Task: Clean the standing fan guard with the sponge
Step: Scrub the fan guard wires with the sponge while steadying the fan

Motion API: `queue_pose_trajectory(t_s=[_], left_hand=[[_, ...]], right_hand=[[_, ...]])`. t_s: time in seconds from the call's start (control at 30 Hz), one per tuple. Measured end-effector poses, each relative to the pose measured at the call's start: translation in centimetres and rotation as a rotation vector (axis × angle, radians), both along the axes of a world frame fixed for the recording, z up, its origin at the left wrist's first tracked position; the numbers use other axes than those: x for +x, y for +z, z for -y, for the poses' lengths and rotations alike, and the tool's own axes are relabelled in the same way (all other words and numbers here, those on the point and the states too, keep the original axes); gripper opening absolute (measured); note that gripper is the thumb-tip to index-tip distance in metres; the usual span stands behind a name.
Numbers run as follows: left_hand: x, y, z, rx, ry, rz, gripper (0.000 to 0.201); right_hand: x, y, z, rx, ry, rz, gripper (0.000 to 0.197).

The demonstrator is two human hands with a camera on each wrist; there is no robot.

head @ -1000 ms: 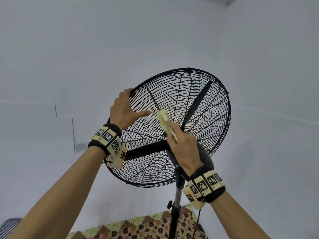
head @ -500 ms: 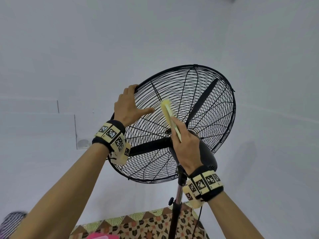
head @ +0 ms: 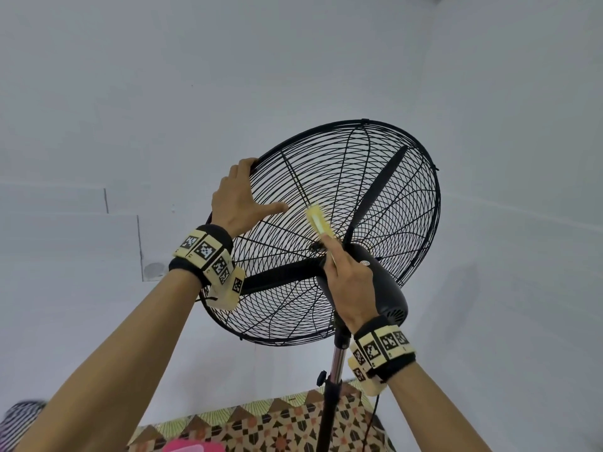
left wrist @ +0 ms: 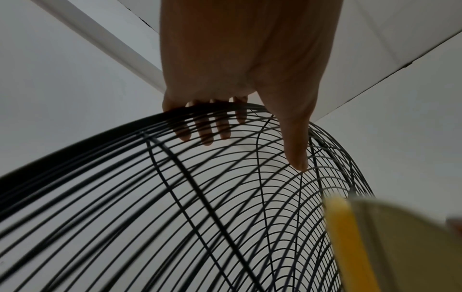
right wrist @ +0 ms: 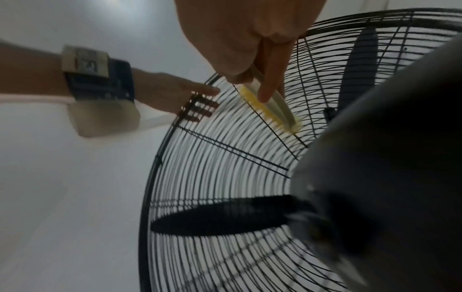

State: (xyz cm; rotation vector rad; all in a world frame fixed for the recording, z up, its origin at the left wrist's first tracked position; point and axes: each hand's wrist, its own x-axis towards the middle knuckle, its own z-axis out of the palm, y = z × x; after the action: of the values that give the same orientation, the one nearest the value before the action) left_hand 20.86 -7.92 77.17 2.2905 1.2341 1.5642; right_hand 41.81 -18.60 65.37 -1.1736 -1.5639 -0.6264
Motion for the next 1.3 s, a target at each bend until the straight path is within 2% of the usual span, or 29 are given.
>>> queue_pose_trajectory(t_s=[0.1,0.3,0.47,0.6,0.73,0.83,0.93,1.07,1.2,1.3], left_hand=[[-0.3,0.0,-0.1,-0.010,0.003,0.005,0.108],[0.0,0.0,0.0,-0.002,-0.003,-0.005,0.109],[-0.3,-0.1,0.0,-0.008,0.007,0.002,0.108],[-0.3,-0.2,0.2,0.002,0.000,-0.008,0.108],[0.0,-0.1,0.1,-0.006,0.011,-0.002,0.108],[-0.1,-0.2,-0.2,-0.011,0.027,0.012,0.108],[-0.2,-0.4,-0.2,0.007,0.020,0.006,0.108],[-0.2,-0.4,-0.2,0.012,0.011,-0.003,0.109],[-0.2,-0.6,-0.4,0.011,0.020,0.012,0.108],[-0.1,-0.6,-0.4,0.013,0.025,0.008,0.108]], right_hand=[[0.4,-0.7,0.3,-0.056,-0.044,-0.055,0.038],[-0.7,0.7,0.5,0.050,0.013,-0.072,0.040],[0.4,-0.2,0.2,-0.037,-0.068,-0.076,0.039],[0.3,-0.2,0.3,-0.016,0.007,-0.224,0.043],[-0.2,-1.2,0.0,-0.070,-0.107,-0.296,0.034],[-1.3,-0.2,-0.1,0.073,0.010,-0.345,0.029],[-2.5,1.1,-0.1,0.143,0.146,-0.339,0.033],[-1.6,-0.5,0.7,0.145,0.015,-0.440,0.025],[-1.2,-1.0,0.3,0.060,-0.118,-0.419,0.027],[-1.9,-0.2,-0.4,0.061,-0.017,-0.471,0.030]])
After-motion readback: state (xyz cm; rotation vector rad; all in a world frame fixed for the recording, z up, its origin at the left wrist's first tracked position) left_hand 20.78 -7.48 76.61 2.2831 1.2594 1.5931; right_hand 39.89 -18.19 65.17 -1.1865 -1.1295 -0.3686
